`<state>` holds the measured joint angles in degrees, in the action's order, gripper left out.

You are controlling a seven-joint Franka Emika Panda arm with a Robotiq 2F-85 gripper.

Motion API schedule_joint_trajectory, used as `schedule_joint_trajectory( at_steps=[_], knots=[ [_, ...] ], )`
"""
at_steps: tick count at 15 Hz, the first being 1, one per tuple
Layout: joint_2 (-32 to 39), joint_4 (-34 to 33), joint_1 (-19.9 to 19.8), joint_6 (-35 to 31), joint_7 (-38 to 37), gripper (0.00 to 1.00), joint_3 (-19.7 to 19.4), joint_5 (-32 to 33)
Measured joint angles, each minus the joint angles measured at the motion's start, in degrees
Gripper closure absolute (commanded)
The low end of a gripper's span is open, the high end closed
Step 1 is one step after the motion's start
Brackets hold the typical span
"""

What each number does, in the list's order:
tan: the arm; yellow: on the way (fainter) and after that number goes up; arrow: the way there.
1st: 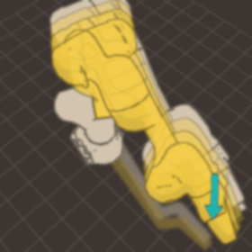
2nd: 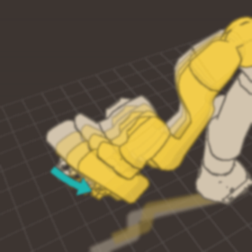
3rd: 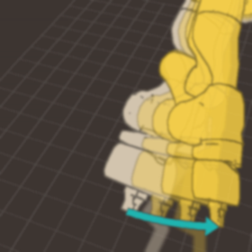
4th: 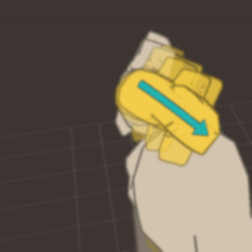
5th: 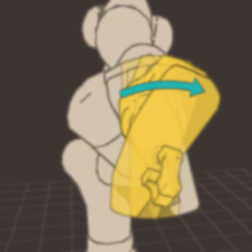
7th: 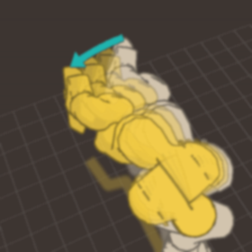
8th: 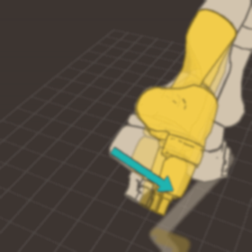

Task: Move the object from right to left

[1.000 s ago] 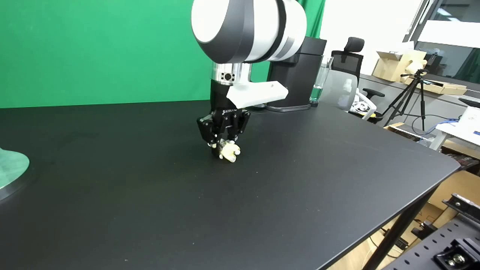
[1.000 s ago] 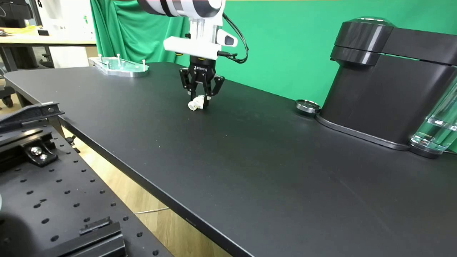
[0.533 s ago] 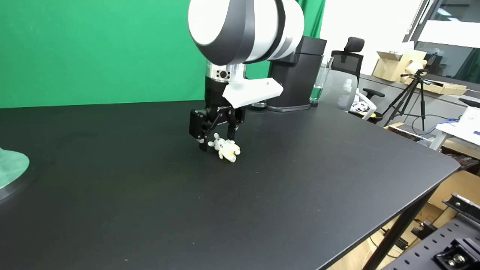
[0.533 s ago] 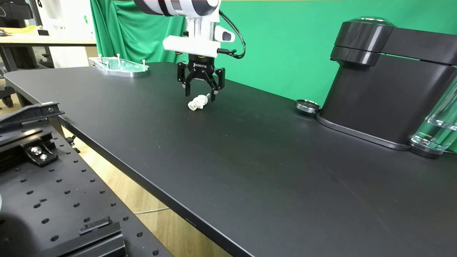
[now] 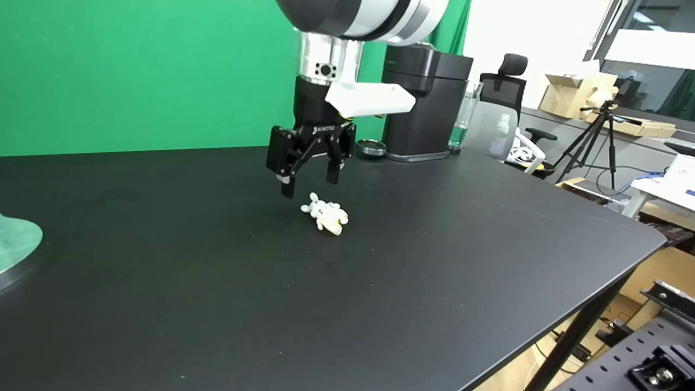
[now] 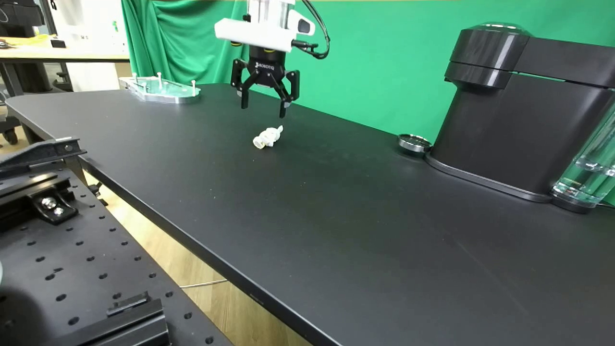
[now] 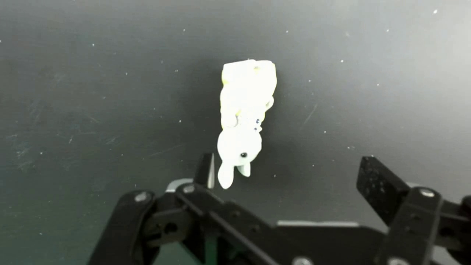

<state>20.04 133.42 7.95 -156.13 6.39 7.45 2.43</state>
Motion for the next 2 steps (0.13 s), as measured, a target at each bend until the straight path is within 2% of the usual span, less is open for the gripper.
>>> schedule_joint_trajectory(
  at_steps=[2],
  knots=[
    [-2.69, 1.34, -1.45, 1.61, 1.94, 0.00, 0.84, -1.44]
  ],
)
